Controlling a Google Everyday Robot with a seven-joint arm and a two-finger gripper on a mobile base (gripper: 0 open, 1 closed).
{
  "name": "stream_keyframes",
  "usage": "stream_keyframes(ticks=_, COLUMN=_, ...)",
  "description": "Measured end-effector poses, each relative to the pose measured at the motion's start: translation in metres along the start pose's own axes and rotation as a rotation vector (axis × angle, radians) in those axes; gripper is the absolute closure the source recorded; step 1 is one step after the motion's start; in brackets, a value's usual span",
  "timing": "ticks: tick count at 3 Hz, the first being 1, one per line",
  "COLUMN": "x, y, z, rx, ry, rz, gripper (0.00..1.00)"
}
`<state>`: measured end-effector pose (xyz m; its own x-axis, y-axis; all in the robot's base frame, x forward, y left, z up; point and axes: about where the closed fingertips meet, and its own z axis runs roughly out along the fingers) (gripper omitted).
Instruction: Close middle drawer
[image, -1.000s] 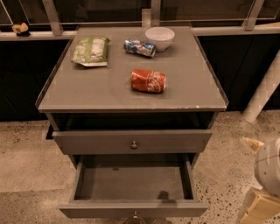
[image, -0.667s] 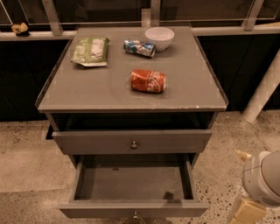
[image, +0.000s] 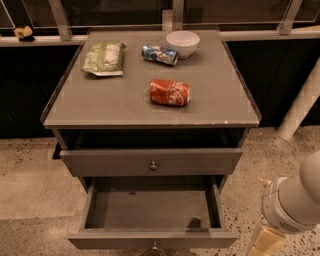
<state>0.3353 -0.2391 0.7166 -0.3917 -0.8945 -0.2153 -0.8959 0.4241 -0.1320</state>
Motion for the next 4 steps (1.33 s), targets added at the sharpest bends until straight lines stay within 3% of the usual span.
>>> stream_keyframes(ticks=1, x=-0.001, y=0.009, z=0.008, rx=0.008, ry=0.041, rz=-0.04, gripper=0.0)
stream_keyframes(ticks=2, x=0.022, y=0.025, z=0.049, rx=-0.03, ry=0.094, rz=-0.048, gripper=0.0)
stream_keyframes(ticks=4, x=0.09, y=0.056, z=0.164, rx=-0.139, ry=0.097, rz=0.044, gripper=0.0)
